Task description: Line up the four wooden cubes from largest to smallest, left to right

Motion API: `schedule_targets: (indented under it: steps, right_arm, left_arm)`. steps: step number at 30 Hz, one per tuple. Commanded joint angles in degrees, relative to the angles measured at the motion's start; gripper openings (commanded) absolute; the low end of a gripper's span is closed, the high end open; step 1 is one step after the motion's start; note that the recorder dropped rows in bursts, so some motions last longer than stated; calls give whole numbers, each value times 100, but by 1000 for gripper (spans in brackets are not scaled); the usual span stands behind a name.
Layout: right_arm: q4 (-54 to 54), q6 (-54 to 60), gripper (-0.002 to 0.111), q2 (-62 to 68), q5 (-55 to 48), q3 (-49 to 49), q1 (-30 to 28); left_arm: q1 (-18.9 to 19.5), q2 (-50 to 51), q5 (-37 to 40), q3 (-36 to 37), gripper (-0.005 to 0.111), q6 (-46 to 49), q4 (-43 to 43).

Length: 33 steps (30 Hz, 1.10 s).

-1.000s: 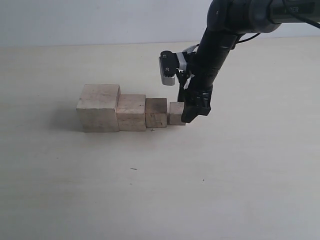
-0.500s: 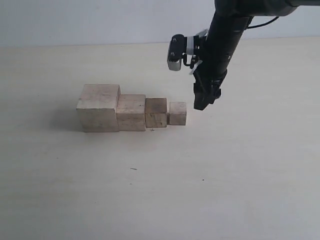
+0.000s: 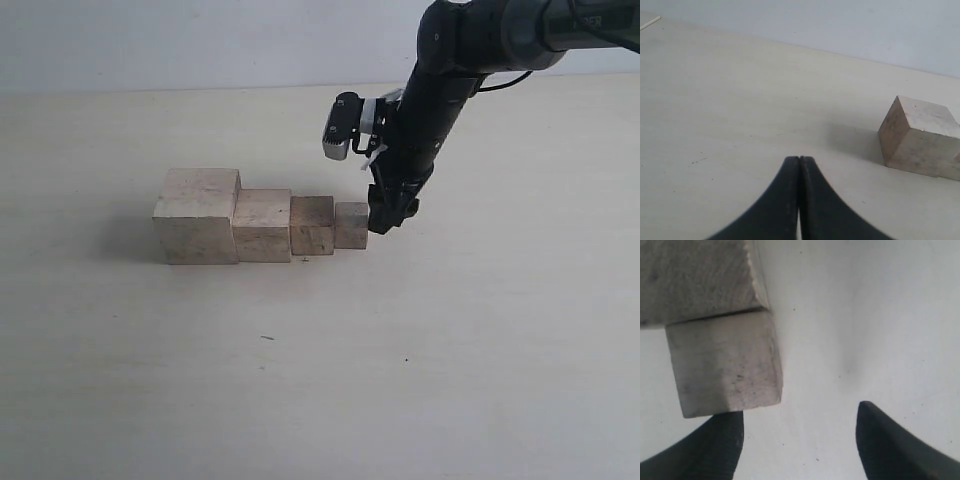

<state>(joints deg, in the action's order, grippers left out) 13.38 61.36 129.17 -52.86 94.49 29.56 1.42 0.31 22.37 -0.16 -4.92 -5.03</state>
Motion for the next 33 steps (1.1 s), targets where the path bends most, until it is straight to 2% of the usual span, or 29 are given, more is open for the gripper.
schedule_targets:
  steps: [1, 21, 29, 33]
  right_arm:
    - [108, 0, 62, -15, 68, -3, -18]
    - [-17, -24, 62, -112, 172, -3, -18]
    - [-850, -1390, 60, -448, -168, -3, -18]
    - [-1251, -2617, 45, -585, -672, -3, -18]
  left_arm:
    - [-34, -31, -68, 16, 0, 17, 1]
    - [-34, -31, -68, 16, 0, 17, 1]
    - [-34, -31, -68, 16, 0, 17, 1]
    - [-34, -31, -68, 16, 0, 17, 1]
